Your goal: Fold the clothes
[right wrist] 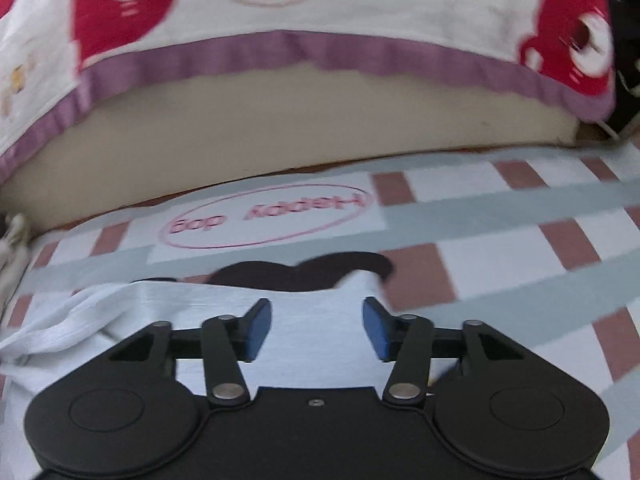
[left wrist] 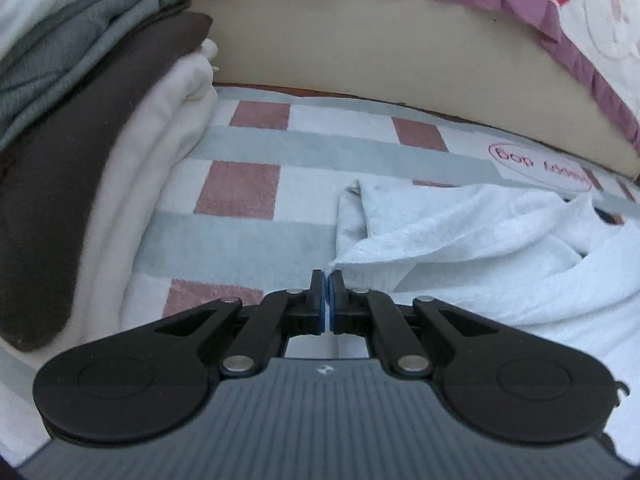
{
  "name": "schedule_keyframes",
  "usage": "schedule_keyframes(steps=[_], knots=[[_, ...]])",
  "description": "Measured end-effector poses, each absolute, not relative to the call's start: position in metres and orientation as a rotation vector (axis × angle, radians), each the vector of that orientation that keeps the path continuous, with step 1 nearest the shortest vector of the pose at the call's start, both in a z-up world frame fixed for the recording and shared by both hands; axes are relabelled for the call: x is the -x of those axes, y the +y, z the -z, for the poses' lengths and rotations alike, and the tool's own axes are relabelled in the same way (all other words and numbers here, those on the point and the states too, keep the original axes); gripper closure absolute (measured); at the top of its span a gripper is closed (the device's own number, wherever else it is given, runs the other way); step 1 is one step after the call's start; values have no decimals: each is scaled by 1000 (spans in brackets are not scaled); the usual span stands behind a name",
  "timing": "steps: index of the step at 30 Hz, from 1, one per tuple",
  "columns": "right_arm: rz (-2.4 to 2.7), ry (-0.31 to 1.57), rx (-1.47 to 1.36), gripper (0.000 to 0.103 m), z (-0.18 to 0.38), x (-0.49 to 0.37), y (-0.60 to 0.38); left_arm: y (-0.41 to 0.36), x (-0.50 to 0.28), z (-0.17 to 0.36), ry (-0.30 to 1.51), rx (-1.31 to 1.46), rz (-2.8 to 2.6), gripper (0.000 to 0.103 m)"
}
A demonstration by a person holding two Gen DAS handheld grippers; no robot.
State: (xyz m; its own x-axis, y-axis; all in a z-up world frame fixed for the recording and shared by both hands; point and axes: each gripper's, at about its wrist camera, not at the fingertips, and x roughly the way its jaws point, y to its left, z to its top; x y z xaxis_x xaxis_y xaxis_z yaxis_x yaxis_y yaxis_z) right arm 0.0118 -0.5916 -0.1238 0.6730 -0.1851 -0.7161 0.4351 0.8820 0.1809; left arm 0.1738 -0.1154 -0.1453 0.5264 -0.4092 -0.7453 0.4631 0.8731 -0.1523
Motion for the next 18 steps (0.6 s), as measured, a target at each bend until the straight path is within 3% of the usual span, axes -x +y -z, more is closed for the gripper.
schedule_keyframes(steps=[2, 6, 8, 9, 10, 11, 18], knots=[[376, 761, -364, 44, 130, -10, -600, -117, -174, 149, 883, -77, 529, 101], [340, 779, -344, 31, 149, -16, -604, -120, -175, 154, 897, -96, 543, 101], [303, 799, -327, 32, 159, -21, -607, -122, -177, 156, 897, -110, 548, 101], [277, 803, -292, 55, 164, -26, -606, -123, -179, 155, 891, -128, 557, 101], [271, 786, -251, 85, 164, -27, -606, -126, -181, 149, 854, -161, 562, 101], [277, 764, -208, 101, 160, -31, -605, -130, -185, 140, 800, -199, 563, 101], [312, 528, -23, 103, 85, -73, -620, -170, -243, 55, 547, -245, 575, 101]])
